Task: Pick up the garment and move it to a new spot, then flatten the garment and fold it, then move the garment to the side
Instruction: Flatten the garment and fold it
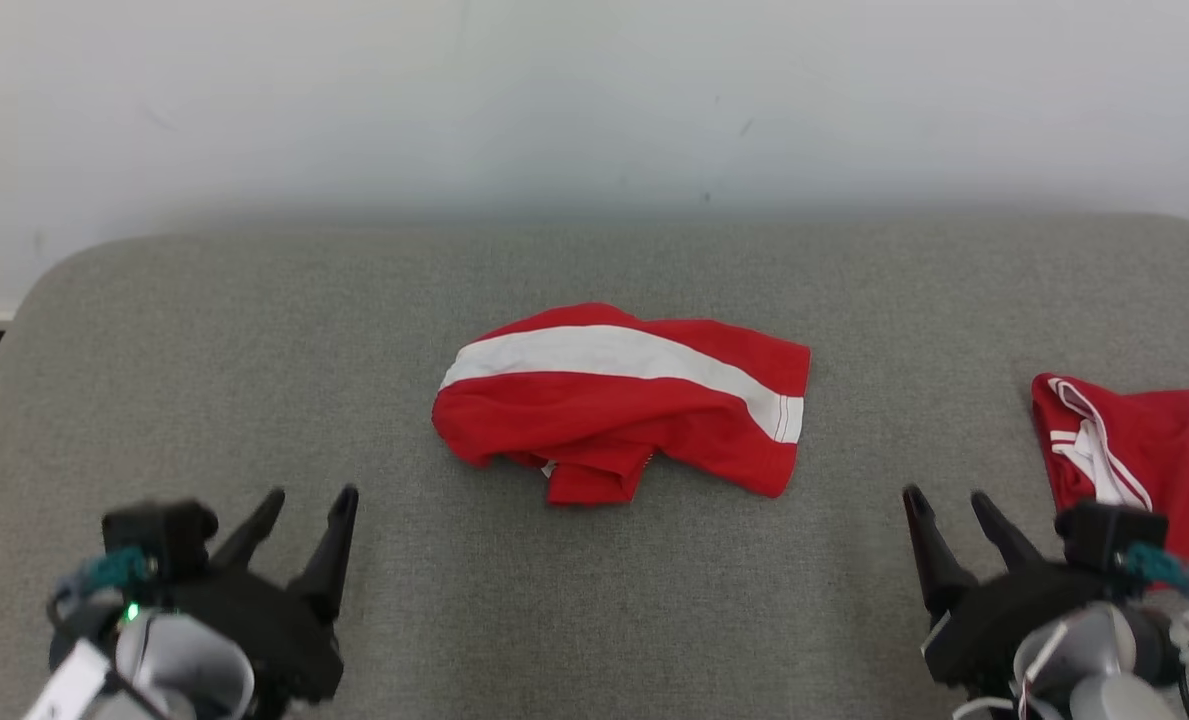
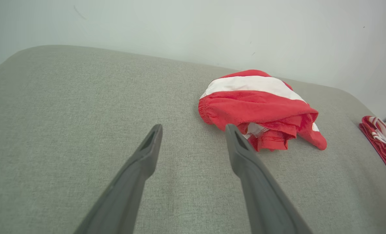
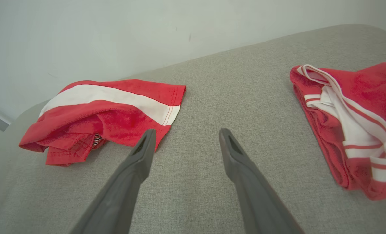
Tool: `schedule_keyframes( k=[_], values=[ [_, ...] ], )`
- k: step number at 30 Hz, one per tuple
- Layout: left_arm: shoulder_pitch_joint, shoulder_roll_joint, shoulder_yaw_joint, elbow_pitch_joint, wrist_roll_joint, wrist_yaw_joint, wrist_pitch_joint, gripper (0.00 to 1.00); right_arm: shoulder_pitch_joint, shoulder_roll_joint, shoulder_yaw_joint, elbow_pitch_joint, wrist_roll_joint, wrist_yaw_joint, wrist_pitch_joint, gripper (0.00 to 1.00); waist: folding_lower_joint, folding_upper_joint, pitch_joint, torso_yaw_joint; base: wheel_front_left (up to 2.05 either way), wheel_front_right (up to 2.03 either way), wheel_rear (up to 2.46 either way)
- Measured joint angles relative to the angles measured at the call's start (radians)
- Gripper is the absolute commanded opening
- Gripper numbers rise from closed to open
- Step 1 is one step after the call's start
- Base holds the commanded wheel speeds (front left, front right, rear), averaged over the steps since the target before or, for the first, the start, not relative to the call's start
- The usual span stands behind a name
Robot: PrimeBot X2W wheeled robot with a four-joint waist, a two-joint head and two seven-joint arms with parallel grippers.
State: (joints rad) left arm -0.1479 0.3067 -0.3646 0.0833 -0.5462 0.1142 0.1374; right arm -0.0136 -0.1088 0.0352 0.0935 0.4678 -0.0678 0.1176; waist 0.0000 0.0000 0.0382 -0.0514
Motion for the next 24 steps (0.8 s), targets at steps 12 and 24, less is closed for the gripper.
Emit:
schedule_keyframes(
  k=[12, 24],
  values=[
    [-0.426, -0.047, -0.075, 0.132, -0.009, -0.009, 0.348, 1.00, -0.295, -0.060, 0.078, 0.017, -0.008, -0.016, 0.362, 1.00, 0.0002, 0.0001, 0.107, -0.008, 0.00, 0.00, 0.00],
    [-0.644, -0.079, -0.104, 0.360, -0.007, -0.008, 0.571, 1.00, -0.539, -0.012, 0.133, 0.199, -0.004, -0.039, 0.616, 1.00, 0.0003, 0.0002, 0.215, -0.034, 0.00, 0.00, 0.00]
  ],
)
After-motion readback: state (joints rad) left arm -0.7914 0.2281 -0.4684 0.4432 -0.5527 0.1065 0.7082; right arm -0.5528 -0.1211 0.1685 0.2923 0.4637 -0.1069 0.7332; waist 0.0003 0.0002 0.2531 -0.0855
